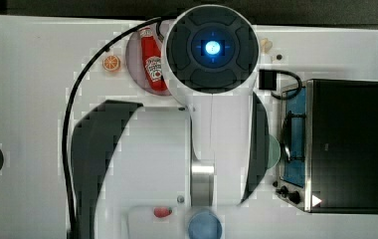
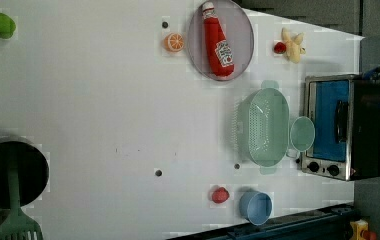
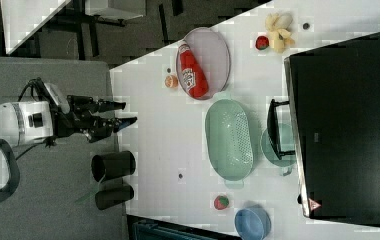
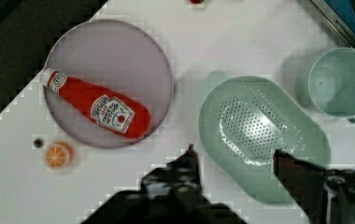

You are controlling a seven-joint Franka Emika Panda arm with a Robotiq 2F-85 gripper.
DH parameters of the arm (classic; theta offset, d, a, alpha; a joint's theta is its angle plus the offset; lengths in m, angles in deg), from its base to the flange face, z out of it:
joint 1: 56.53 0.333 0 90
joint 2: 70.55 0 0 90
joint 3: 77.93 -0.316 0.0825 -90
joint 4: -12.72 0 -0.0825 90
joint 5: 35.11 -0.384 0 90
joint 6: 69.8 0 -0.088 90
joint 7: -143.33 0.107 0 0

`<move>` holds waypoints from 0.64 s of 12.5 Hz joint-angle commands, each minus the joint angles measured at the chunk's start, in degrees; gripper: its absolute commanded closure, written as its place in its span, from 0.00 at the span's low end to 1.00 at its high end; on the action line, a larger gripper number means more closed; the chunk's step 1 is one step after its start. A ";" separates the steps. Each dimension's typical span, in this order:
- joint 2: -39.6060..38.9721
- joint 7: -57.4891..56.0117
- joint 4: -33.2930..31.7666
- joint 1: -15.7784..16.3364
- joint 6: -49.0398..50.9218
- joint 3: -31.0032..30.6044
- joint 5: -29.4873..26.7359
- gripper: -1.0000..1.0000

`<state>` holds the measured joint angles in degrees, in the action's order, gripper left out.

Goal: Drag strainer right to left.

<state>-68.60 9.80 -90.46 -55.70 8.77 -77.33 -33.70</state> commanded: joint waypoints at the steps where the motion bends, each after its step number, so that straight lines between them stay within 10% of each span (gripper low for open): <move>1: 31.75 5.09 -17.35 -1.41 14.51 2.85 1.60 0.20; 3: 31.69 5.10 -17.99 -1.38 14.38 2.82 1.58 0.00; 8: 27.70 8.27 -26.57 -1.32 7.17 2.42 1.55 0.00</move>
<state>-31.35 15.08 -111.50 -57.91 16.53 -74.73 -32.78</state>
